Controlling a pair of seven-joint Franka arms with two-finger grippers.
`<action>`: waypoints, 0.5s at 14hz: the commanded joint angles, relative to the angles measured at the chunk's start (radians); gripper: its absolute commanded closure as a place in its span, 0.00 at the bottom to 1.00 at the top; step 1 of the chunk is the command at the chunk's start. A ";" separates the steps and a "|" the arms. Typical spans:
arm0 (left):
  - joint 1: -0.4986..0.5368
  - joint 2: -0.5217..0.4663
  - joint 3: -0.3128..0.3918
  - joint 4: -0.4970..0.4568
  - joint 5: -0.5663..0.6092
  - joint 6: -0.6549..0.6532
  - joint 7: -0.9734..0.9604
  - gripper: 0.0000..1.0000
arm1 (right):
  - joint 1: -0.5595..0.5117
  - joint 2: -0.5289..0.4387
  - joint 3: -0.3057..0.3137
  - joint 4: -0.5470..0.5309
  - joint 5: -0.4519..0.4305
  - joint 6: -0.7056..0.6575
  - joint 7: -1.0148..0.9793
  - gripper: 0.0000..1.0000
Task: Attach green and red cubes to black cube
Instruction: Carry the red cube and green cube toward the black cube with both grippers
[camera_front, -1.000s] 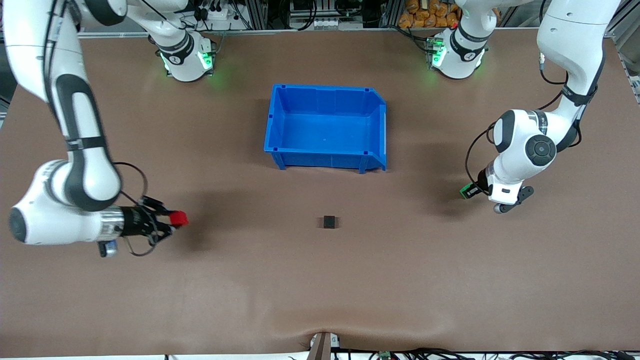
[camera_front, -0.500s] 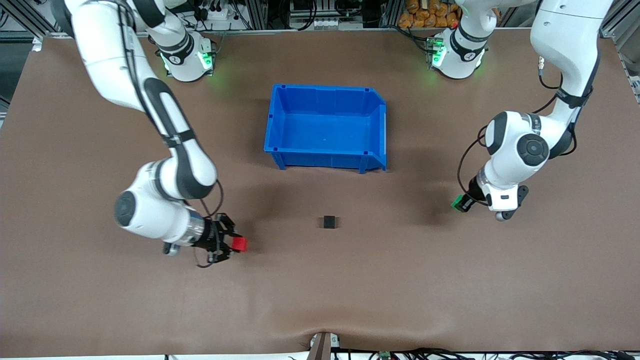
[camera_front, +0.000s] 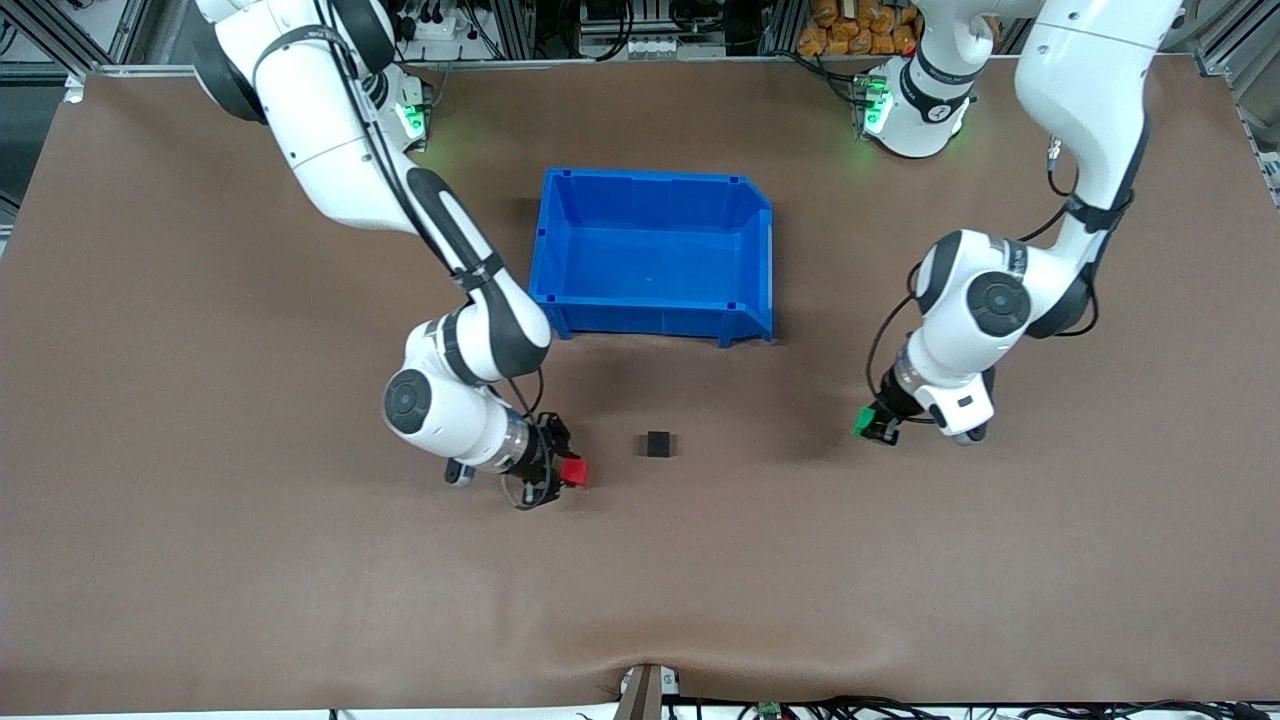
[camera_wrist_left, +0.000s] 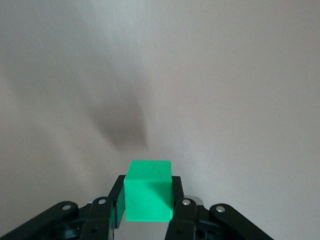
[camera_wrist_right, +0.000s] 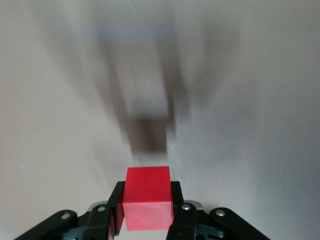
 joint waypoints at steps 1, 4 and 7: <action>-0.054 0.045 0.005 0.088 -0.012 -0.041 -0.123 1.00 | 0.036 0.025 -0.011 0.033 0.020 -0.011 0.024 1.00; -0.091 0.057 0.005 0.104 -0.011 -0.047 -0.198 1.00 | 0.072 0.049 -0.011 0.038 0.021 0.036 0.053 1.00; -0.106 0.059 0.004 0.119 -0.014 -0.047 -0.252 1.00 | 0.101 0.081 -0.011 0.080 0.020 0.053 0.095 1.00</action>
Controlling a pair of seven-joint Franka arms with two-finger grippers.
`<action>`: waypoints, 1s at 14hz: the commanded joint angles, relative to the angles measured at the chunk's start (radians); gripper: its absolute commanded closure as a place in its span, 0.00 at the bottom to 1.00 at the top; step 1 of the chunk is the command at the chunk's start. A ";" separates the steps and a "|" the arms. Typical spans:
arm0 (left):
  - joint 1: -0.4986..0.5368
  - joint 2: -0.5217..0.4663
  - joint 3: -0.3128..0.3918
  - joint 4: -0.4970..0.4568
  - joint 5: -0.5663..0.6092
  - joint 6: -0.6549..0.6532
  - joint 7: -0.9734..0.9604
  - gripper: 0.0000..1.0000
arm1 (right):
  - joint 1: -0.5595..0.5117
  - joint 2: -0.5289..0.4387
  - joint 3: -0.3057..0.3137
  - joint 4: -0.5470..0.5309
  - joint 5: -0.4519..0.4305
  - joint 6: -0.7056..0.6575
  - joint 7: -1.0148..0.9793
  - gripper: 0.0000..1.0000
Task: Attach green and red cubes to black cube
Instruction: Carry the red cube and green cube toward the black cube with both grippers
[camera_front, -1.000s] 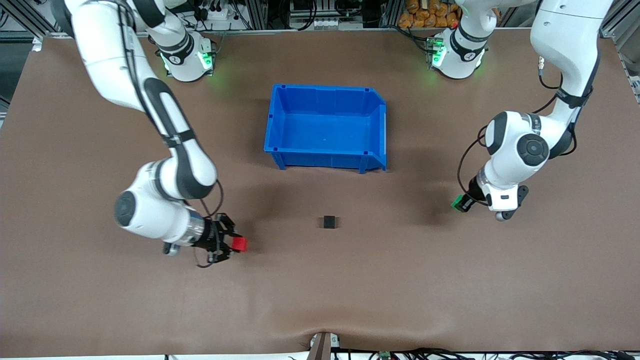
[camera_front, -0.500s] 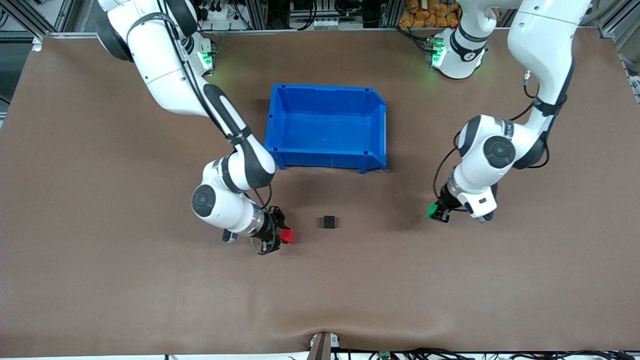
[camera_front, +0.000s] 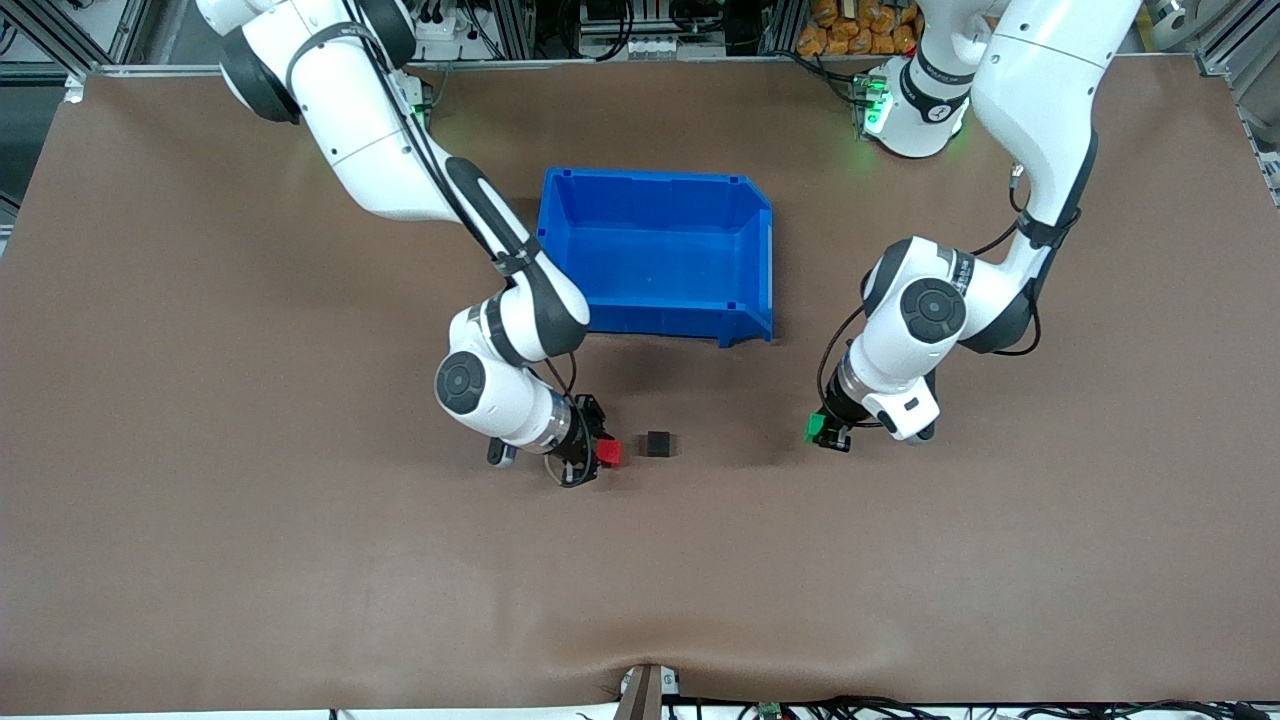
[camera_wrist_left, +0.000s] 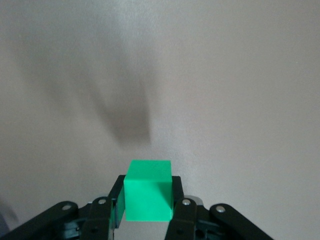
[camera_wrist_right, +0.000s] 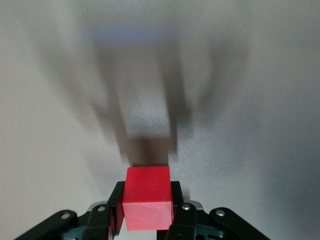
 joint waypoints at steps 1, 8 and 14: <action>-0.033 0.012 0.004 0.038 -0.014 -0.025 -0.078 1.00 | 0.035 0.052 -0.011 0.077 0.019 0.009 0.055 1.00; -0.091 0.026 0.003 0.133 -0.017 -0.119 -0.188 1.00 | 0.061 0.054 -0.014 0.065 0.001 -0.001 0.051 0.00; -0.143 0.162 0.004 0.293 -0.016 -0.119 -0.342 1.00 | -0.051 -0.036 -0.031 0.068 -0.062 -0.026 0.034 0.00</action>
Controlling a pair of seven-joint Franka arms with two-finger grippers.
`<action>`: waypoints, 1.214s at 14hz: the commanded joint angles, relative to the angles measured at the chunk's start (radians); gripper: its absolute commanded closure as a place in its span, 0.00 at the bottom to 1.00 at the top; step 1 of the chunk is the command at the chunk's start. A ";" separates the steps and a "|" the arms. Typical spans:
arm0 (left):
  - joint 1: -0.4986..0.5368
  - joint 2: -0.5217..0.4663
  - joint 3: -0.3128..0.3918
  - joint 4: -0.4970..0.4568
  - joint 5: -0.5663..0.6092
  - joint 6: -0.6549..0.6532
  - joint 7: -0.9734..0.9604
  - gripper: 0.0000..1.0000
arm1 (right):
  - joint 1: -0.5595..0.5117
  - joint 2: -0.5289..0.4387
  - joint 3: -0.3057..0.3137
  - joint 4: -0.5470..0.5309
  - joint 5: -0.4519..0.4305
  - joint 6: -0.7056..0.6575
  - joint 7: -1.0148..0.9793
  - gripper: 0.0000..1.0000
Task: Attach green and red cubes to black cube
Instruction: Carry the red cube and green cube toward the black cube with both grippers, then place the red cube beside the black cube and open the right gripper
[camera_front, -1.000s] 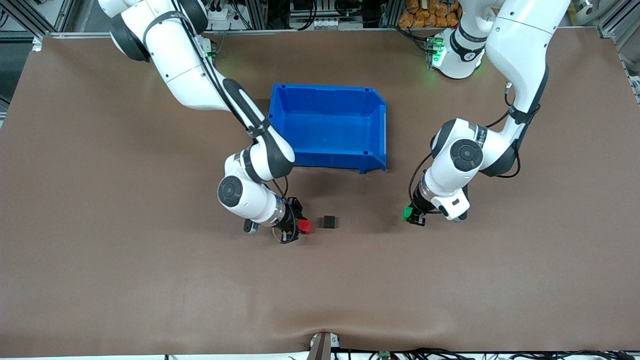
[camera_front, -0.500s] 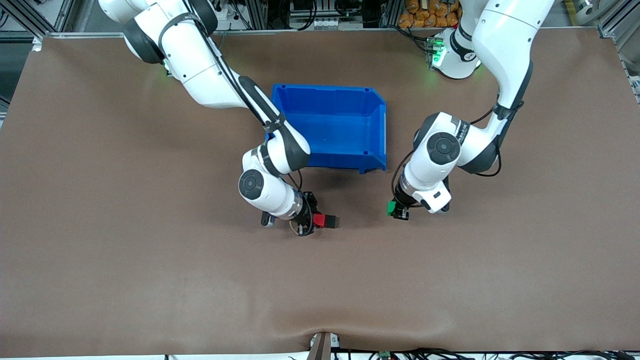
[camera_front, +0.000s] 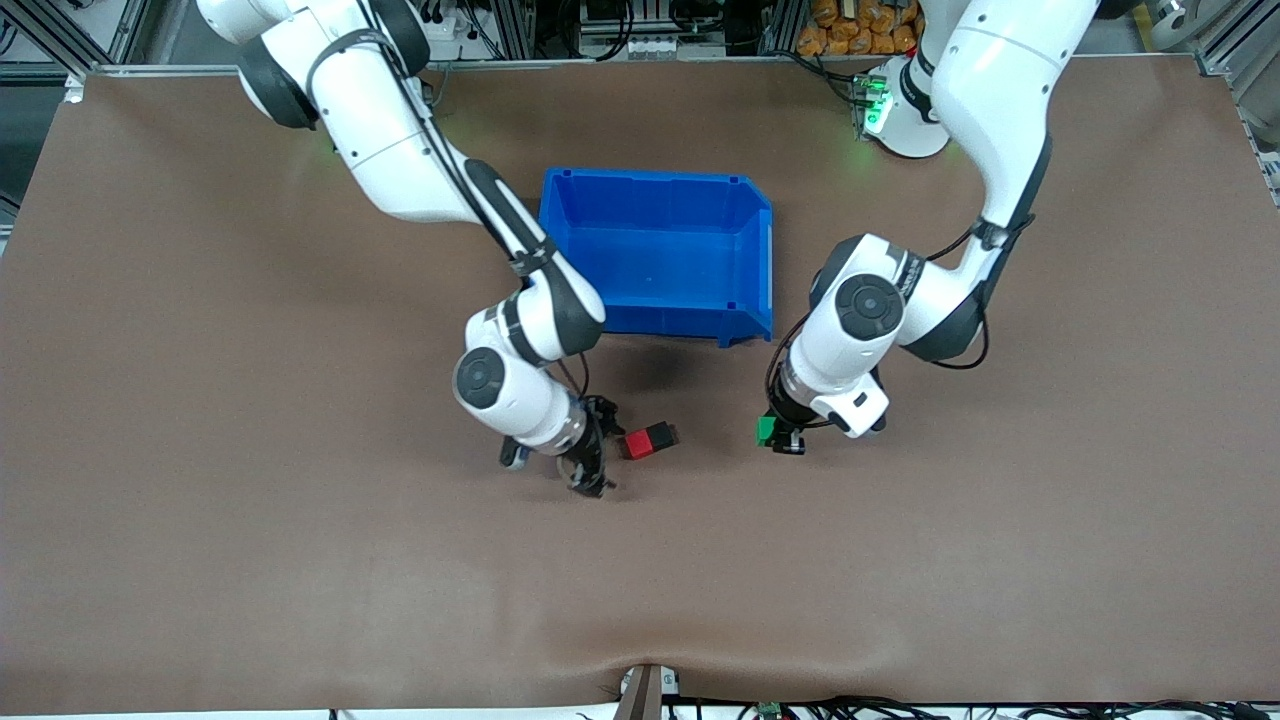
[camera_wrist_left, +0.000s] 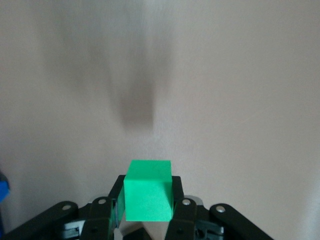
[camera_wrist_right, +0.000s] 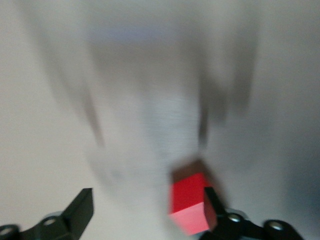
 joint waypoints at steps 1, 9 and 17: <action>-0.047 0.090 0.006 0.114 -0.015 -0.018 -0.058 1.00 | -0.059 -0.074 -0.008 -0.004 -0.071 -0.086 -0.003 0.00; -0.099 0.170 0.005 0.180 -0.046 -0.016 -0.188 1.00 | -0.314 -0.234 -0.056 0.095 -0.166 -0.675 -0.443 0.00; -0.156 0.228 0.009 0.206 -0.052 -0.015 -0.331 1.00 | -0.559 -0.480 -0.056 0.093 -0.310 -0.984 -1.194 0.00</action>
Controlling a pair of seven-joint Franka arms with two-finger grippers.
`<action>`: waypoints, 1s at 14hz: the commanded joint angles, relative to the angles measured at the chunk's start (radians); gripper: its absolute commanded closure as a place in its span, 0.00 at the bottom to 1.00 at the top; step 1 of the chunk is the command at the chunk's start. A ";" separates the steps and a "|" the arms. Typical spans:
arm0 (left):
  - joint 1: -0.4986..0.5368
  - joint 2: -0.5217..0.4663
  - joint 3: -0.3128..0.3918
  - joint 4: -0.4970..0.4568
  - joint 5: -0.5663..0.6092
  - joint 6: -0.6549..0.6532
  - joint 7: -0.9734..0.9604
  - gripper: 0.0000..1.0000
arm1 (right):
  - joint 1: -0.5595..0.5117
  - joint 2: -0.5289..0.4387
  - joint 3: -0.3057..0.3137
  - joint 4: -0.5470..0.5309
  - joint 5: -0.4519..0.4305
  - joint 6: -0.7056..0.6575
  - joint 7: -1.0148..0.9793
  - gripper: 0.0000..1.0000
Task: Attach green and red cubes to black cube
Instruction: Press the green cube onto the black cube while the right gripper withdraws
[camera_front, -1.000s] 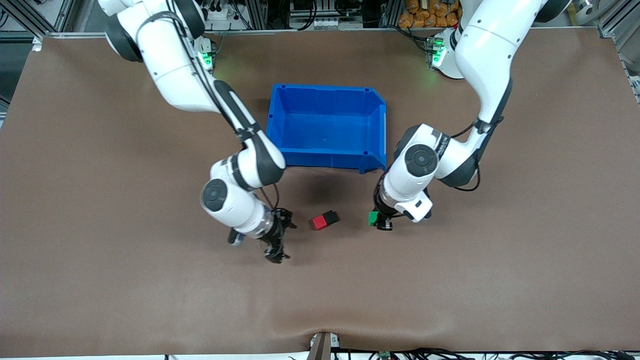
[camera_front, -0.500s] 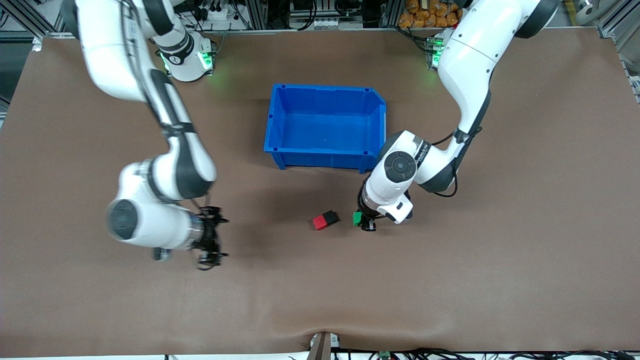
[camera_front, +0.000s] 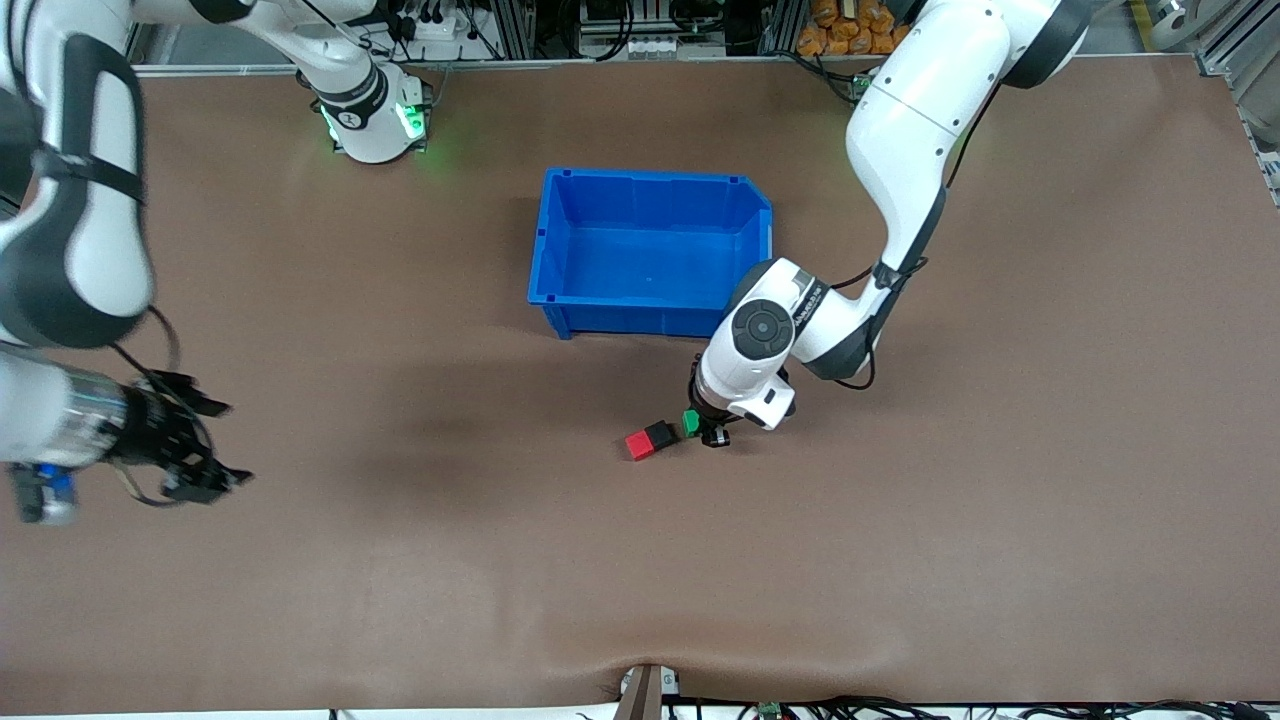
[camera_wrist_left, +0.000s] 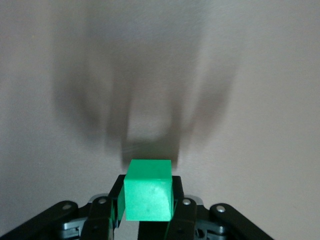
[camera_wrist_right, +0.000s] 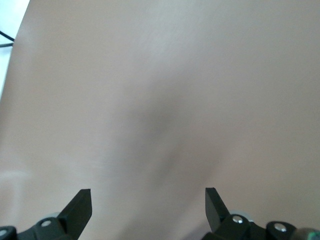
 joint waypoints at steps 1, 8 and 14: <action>-0.016 0.029 0.010 0.063 -0.017 -0.014 -0.024 1.00 | -0.072 -0.097 0.019 -0.030 -0.048 -0.094 -0.268 0.00; -0.019 0.050 0.012 0.100 -0.008 -0.005 0.009 1.00 | -0.052 -0.443 0.025 -0.313 -0.268 -0.121 -0.898 0.00; -0.032 0.050 0.012 0.102 -0.008 -0.005 0.060 1.00 | -0.043 -0.556 0.048 -0.359 -0.277 0.007 -0.897 0.00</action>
